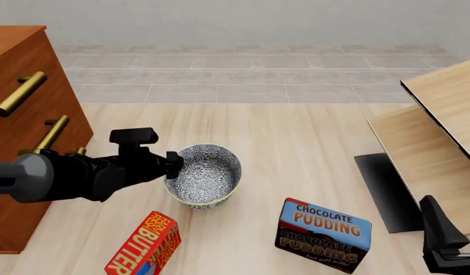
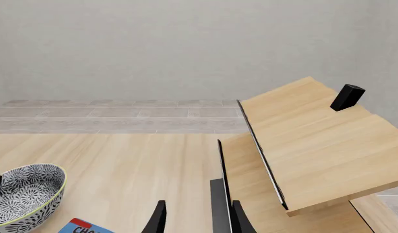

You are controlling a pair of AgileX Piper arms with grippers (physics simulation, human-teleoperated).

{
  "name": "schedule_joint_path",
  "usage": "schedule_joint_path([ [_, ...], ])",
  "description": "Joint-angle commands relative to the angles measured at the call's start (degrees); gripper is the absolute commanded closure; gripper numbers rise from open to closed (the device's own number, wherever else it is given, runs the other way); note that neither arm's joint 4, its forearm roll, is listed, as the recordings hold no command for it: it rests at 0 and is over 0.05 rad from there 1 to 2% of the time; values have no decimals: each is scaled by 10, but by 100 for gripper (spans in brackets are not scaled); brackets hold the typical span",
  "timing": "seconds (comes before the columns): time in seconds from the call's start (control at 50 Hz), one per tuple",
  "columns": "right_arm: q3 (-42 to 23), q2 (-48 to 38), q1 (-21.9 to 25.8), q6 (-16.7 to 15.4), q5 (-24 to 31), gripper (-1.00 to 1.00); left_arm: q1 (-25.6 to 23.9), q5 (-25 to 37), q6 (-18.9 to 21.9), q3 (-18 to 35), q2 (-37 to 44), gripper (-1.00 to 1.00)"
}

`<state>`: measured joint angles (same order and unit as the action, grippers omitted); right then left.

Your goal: Close the top drawer of the cabinet and put the bowl on top of it.

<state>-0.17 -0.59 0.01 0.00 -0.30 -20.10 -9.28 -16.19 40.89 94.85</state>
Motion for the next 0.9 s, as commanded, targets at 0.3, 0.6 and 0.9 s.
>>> schedule_joint_path([
  [0.3,0,1,0,0,1,-100,2,-10,4,3,20,-100],
  [0.6,0,1,0,0,1,-100,10,-6,8,-2,9,100],
  [0.9,0,1,0,0,1,-100,14,23,2,-1,-45,100],
])
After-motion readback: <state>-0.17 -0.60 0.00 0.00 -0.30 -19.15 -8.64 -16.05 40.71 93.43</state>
